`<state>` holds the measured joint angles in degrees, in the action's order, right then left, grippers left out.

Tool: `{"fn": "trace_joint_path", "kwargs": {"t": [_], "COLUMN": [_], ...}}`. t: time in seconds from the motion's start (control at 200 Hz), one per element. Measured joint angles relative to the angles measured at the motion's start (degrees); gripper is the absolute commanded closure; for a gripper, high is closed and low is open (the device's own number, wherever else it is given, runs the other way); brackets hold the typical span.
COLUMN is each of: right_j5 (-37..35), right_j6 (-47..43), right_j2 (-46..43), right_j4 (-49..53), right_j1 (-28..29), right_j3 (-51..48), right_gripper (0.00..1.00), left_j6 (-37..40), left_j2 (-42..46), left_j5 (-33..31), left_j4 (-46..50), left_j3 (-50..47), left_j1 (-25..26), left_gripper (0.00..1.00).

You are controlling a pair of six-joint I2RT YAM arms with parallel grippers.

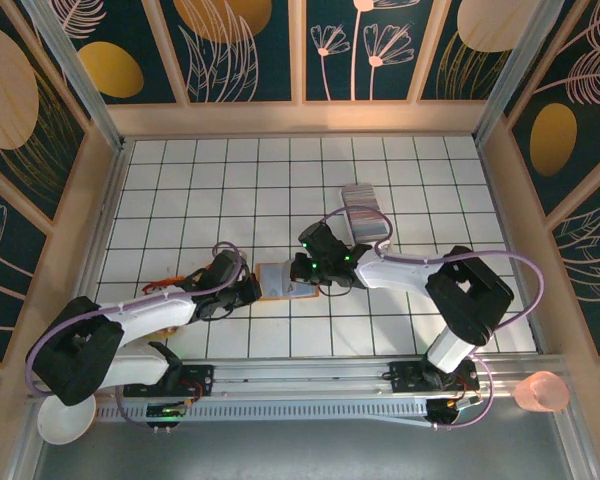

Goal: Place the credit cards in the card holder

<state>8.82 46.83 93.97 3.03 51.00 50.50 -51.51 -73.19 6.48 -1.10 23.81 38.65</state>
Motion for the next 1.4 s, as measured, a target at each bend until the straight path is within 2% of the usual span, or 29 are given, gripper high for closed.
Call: {"fn": "trace_joint_path", "kwargs": {"t": [1.396], "right_j5": [1.22], "right_j6": [4.28], "right_j2": [1.11], "right_j4": [-5.42], "right_j1": [0.85], "right_j3": [-2.08], "right_gripper": [1.0], "left_j6": [0.46], "left_j2": [-0.42], "left_j5": [-1.05], "left_j4": [-0.68], "left_j3": [-1.22], "left_j1": [0.0], "left_gripper": [1.0]}}
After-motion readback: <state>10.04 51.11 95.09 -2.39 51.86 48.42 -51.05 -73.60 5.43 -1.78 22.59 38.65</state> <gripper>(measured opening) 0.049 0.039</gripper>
